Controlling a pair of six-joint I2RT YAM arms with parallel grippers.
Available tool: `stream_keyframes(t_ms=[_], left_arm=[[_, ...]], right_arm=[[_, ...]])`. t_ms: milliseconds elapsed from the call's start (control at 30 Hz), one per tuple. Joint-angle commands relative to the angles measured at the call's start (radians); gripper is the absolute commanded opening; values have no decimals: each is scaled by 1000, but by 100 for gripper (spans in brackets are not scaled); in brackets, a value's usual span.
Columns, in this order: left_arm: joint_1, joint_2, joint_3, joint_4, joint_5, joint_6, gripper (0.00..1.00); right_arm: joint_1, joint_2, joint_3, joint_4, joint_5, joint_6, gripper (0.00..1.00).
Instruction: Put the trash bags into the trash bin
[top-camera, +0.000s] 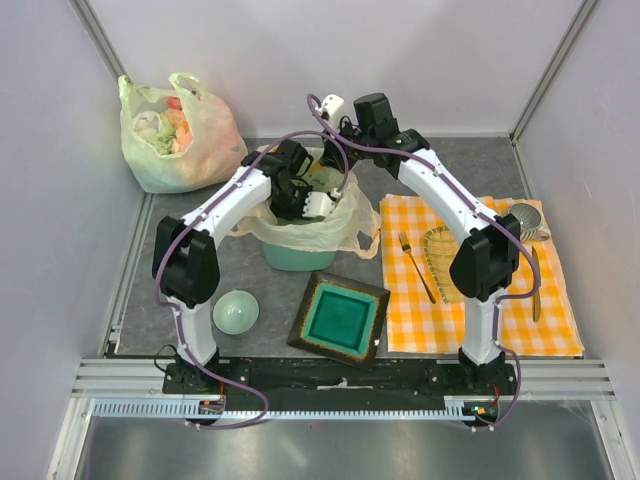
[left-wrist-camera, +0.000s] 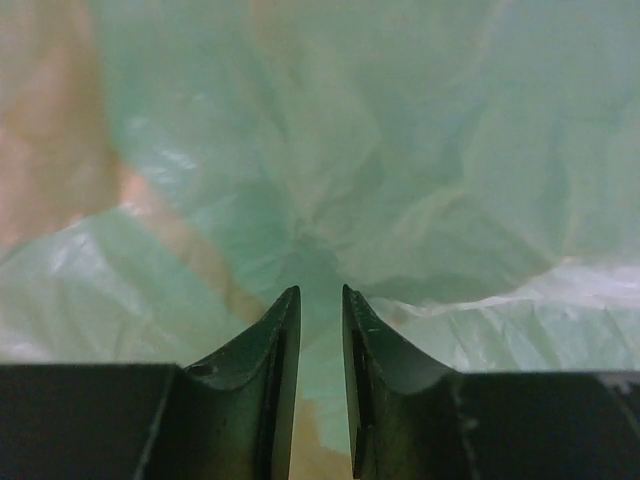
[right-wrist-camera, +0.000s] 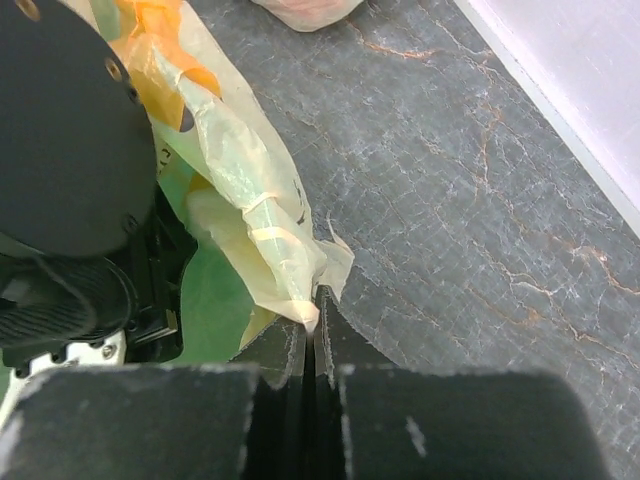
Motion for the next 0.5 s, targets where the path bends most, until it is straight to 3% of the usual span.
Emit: stream_keyframes(t_ms=[0,233,467], left_arm=[[-9,21,-73,61,-72,7,30],[-15,67,-179,135,-79,0,33],[-13,146,-161,137,-42,-29,35]], right_arm=[[11,-83,-5,70,-65,59,0],[11,-75,-18,81,-55,60,0],[17,-55,-8,102,-45,69,0]])
